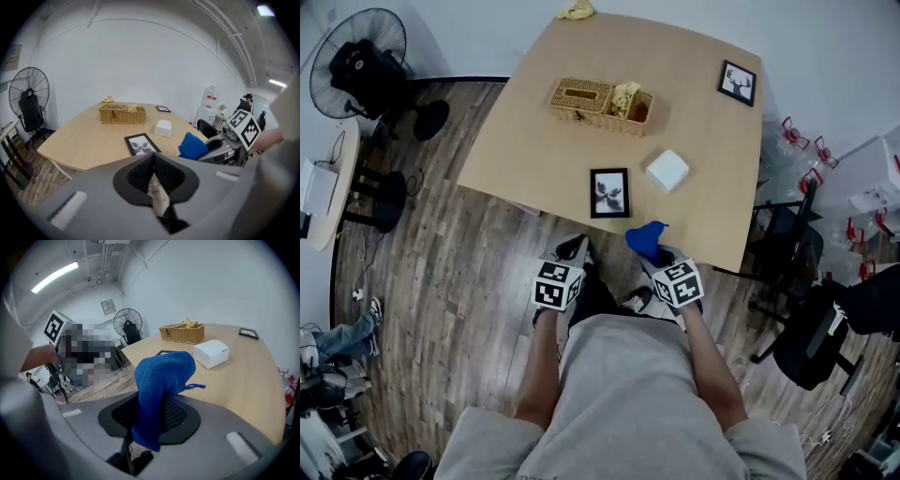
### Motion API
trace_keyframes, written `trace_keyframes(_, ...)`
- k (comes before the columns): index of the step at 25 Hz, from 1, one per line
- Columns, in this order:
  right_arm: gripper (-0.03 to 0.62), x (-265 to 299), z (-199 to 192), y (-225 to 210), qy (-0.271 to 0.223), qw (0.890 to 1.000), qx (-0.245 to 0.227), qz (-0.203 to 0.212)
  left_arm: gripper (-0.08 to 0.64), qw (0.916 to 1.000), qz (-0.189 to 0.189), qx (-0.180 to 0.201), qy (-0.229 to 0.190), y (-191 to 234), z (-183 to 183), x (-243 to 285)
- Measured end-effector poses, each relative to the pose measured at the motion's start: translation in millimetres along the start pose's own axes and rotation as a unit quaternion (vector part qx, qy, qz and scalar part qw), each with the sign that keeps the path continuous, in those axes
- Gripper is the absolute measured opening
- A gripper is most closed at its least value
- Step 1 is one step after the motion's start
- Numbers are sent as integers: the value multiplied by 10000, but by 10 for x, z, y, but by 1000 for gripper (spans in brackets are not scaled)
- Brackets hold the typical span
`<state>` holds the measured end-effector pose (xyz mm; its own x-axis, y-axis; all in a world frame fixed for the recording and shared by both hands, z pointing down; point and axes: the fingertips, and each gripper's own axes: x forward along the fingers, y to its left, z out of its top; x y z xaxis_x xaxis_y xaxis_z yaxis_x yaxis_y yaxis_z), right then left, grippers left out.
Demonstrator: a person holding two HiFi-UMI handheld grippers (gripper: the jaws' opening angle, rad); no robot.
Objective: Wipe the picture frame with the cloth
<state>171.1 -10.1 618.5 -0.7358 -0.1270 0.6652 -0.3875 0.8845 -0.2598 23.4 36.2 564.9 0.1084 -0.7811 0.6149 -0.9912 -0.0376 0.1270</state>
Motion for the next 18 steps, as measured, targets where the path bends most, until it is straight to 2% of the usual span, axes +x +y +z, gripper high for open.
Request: trace_keyframes(18, 101, 4, 58, -8, -37, 10000, 24, 45, 53, 9999, -17, 79, 84, 74, 38, 81)
